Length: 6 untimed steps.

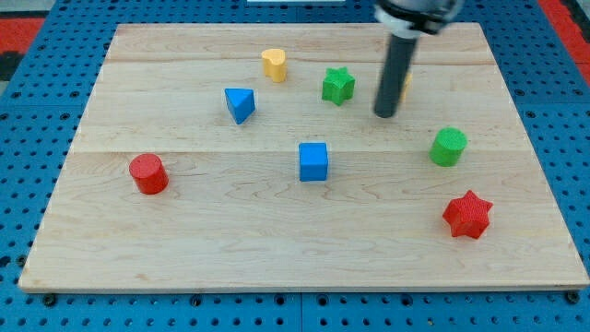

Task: Point your arm towards green star

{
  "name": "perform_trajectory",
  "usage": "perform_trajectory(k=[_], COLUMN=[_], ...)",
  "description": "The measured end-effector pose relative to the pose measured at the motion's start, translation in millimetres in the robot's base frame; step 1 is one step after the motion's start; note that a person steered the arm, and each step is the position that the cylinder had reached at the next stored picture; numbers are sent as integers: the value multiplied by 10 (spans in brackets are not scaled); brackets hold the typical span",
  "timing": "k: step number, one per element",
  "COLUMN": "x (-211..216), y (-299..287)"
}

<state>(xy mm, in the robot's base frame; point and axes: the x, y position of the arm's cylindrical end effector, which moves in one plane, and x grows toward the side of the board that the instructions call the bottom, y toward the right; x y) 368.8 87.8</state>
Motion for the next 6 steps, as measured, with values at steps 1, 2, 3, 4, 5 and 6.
perform_trajectory(k=[1, 2, 3, 4, 5, 6], x=[-250, -529, -376, -768, -661, -377], y=[-232, 94, 626, 613, 704, 683])
